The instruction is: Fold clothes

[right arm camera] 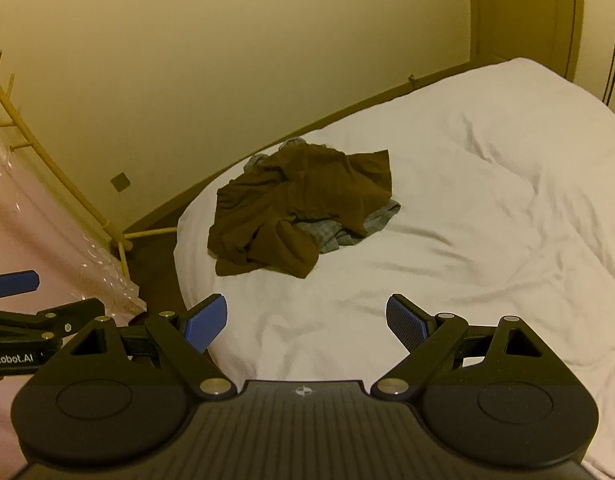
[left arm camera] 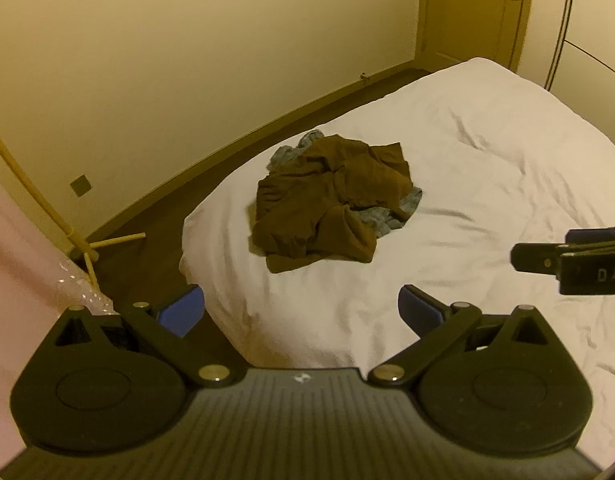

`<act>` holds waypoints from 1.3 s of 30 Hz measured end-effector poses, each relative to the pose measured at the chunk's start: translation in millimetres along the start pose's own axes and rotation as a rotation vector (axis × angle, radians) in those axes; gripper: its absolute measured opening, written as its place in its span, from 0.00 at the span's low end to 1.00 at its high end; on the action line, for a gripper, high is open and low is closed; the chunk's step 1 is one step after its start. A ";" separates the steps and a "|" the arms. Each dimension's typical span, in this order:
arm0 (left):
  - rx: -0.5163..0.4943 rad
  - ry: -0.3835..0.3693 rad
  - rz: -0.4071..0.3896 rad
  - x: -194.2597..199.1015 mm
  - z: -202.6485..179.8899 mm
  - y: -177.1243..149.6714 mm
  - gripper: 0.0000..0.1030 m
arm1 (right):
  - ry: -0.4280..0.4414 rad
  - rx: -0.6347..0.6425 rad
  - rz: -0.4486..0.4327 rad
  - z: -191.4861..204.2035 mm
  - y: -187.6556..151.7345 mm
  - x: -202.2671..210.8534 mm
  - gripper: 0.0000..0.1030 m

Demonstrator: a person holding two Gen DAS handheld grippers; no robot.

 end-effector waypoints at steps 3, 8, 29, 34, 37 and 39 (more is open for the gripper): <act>0.014 0.016 0.005 -5.4 5.4 -1.0 0.99 | -0.011 0.007 -0.006 -4.2 -2.2 -3.4 0.86; 0.003 0.018 0.005 -24.4 17.2 4.5 0.99 | -0.031 0.020 -0.015 -9.8 -2.6 -11.9 0.86; -0.328 -0.281 0.092 -295.4 75.5 120.3 0.92 | -0.189 0.148 0.065 19.0 128.7 -213.4 0.71; -0.263 -0.390 0.247 -367.1 77.1 118.7 0.73 | -0.171 0.221 0.130 10.6 159.8 -274.8 0.71; -0.236 -0.400 0.289 -397.7 72.0 113.1 0.72 | -0.138 0.269 0.182 1.4 171.0 -320.0 0.72; -0.239 -0.406 0.319 -411.4 65.6 106.2 0.50 | -0.120 0.278 0.206 -4.9 178.1 -348.0 0.72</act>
Point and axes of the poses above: each gripper's, at about its wrist camera, not at the fingertips, and x roughly against the way its jaws point, z to its left, y to its top, the point moved 7 cm from there along -x, roughly the way its jaws point, and after that the axes turned 11 degrees about x, right-handed, at the moved point
